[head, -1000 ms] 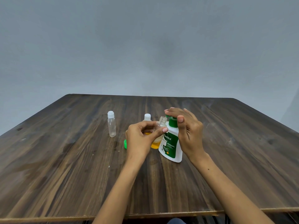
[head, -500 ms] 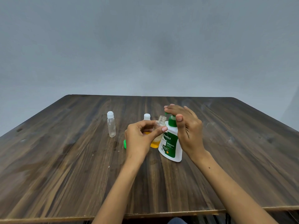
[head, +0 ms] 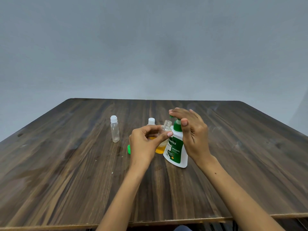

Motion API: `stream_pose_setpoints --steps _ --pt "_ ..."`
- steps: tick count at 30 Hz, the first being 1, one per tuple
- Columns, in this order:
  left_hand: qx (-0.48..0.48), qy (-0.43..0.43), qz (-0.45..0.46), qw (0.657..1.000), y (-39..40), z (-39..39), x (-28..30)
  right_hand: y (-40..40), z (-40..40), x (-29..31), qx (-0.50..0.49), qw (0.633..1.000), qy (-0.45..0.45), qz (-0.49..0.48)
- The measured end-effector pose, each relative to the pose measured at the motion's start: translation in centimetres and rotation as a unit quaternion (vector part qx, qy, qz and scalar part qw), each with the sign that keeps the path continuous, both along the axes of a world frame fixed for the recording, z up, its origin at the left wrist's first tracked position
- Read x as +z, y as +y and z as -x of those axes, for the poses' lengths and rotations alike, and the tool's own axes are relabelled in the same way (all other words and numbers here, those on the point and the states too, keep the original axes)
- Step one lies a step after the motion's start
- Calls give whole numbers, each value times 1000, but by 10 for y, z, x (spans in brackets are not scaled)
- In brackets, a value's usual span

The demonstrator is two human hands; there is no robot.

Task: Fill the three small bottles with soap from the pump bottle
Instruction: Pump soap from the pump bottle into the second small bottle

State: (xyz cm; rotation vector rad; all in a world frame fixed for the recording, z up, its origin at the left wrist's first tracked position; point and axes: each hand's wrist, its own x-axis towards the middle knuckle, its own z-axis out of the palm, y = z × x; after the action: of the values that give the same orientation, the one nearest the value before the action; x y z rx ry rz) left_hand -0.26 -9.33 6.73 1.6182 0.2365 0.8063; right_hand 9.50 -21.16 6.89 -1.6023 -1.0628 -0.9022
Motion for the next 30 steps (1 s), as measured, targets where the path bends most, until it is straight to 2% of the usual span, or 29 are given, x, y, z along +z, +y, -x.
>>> stream_pose_setpoints --steps 30 --pt "-8 5 8 1000 -1 1 1 2 1 -2 1 1000 5 -19"
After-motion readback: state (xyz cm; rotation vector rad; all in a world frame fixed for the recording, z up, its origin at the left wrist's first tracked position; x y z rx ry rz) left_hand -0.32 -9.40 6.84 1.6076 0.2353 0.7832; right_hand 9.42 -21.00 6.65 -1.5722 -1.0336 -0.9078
